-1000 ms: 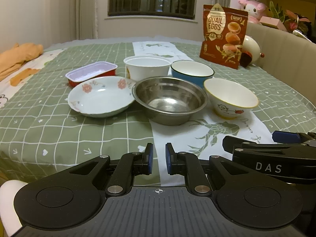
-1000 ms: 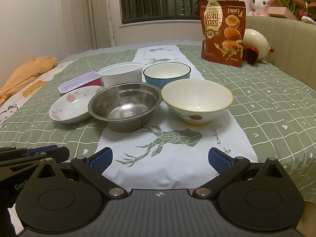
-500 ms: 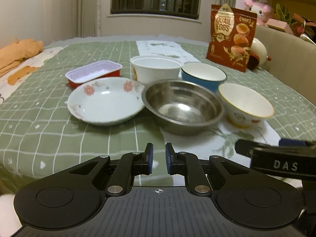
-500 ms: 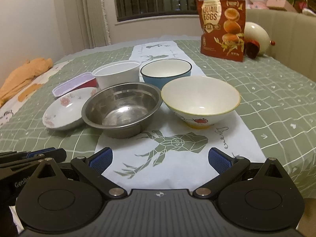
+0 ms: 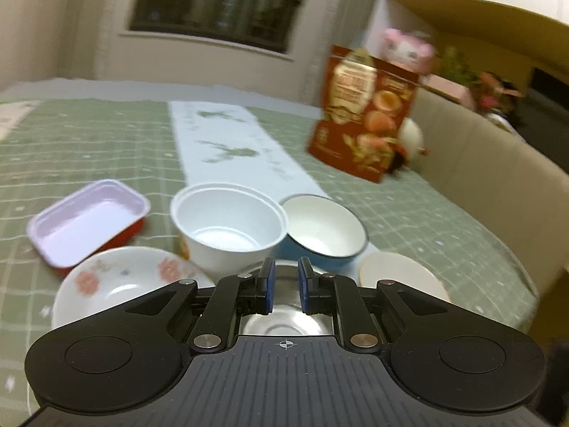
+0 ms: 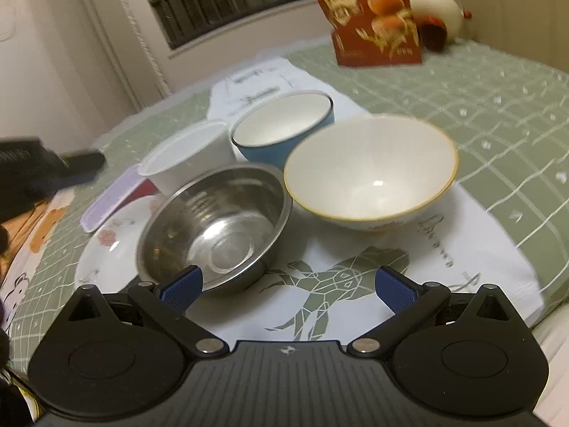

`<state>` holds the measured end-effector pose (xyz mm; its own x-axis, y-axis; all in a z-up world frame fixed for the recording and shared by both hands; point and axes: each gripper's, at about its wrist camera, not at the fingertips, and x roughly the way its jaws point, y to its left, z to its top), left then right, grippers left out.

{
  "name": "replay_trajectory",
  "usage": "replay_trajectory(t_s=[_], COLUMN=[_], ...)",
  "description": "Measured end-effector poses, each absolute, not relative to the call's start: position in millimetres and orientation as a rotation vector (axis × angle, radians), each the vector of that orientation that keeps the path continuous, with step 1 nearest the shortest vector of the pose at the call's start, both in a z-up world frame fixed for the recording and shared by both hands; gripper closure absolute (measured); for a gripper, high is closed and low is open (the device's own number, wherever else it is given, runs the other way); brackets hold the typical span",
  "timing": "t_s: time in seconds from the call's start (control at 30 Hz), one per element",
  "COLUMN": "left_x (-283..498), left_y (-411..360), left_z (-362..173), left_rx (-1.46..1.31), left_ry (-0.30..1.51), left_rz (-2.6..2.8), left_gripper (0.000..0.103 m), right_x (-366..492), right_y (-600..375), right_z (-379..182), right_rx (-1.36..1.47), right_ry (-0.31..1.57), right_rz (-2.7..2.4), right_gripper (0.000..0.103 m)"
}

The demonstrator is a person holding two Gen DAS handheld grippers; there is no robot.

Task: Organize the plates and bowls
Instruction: 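Move both grippers to the steel bowl and grip its rim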

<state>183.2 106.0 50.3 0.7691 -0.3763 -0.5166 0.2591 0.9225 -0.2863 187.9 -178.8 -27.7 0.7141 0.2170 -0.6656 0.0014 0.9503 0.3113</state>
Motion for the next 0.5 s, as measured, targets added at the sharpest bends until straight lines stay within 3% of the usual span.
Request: replay_trajectory(t_s=[0.17, 0.5], left_x=[209.2, 245.3], left_y=[141.3, 172.7], left_z=[37.2, 4.2], left_rx=[-0.288, -0.330], left_ry=[0.585, 0.722], left_rz=[-0.492, -0.543], left_gripper=[0.088, 0.088], right_x=[210.9, 227.7], right_y=[-172.4, -164.8], right_z=[-44.7, -63.4], right_rx=[0.349, 0.359], right_ry=[0.824, 0.890], right_rz=[0.102, 0.066], right_gripper=[0.000, 0.000])
